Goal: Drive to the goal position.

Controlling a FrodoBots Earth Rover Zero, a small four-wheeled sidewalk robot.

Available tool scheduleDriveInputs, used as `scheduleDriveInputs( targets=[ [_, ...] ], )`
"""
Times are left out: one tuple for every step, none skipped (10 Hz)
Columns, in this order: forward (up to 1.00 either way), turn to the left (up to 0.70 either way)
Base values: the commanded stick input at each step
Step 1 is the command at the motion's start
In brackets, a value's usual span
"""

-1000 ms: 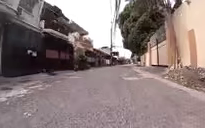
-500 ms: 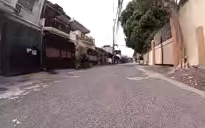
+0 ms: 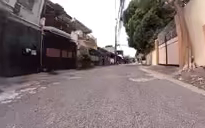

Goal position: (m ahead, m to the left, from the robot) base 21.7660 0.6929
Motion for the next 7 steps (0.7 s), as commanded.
scheduleDriveInputs(
  targets=[
    [0.5,0.07],
    [0.5,0.07],
    [0.5,0.07],
    [0.5,0.07],
    [0.5,0.07],
    [0.5,0.07],
    [0.5,0.07]
  ],
)
